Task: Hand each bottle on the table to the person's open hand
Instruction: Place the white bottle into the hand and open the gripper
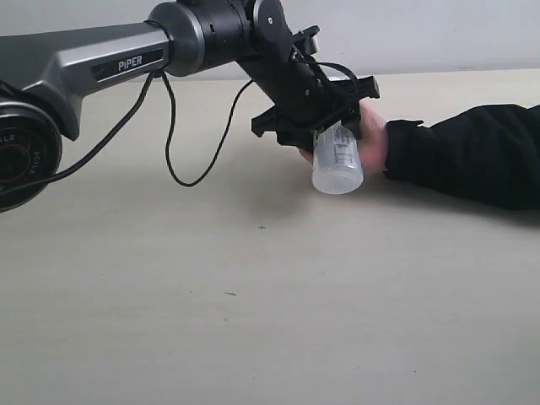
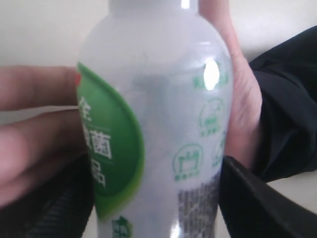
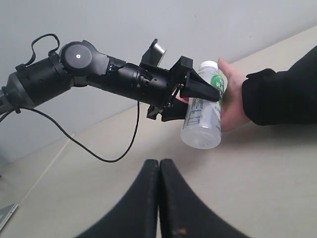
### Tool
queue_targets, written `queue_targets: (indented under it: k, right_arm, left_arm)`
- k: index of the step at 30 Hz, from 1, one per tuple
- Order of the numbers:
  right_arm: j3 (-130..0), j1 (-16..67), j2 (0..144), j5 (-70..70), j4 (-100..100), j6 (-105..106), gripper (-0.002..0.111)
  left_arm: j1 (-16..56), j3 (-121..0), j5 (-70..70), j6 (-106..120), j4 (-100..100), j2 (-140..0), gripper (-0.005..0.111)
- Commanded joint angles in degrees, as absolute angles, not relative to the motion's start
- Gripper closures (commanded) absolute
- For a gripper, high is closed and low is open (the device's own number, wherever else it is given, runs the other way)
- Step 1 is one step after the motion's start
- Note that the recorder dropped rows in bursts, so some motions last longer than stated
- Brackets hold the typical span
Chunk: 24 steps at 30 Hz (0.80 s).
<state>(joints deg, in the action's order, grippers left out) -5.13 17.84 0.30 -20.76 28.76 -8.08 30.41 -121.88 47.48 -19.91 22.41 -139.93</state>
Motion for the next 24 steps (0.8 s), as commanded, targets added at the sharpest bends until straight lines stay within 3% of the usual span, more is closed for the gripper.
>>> queue_targets:
  k: [1, 24]
  right_arm:
    - [-4.95, 17.55, 0.00, -20.71, 28.36, -7.73, 0.107]
    - [-4.95, 17.55, 0.00, -21.48, 28.36, -7.73, 0.107]
  left_arm:
    - [30.27, -122.31, 47.88, -19.39, 23.23, -139.55, 0.040]
    - [29.66, -122.31, 55.50, -17.47, 18.05, -133.54, 0.040]
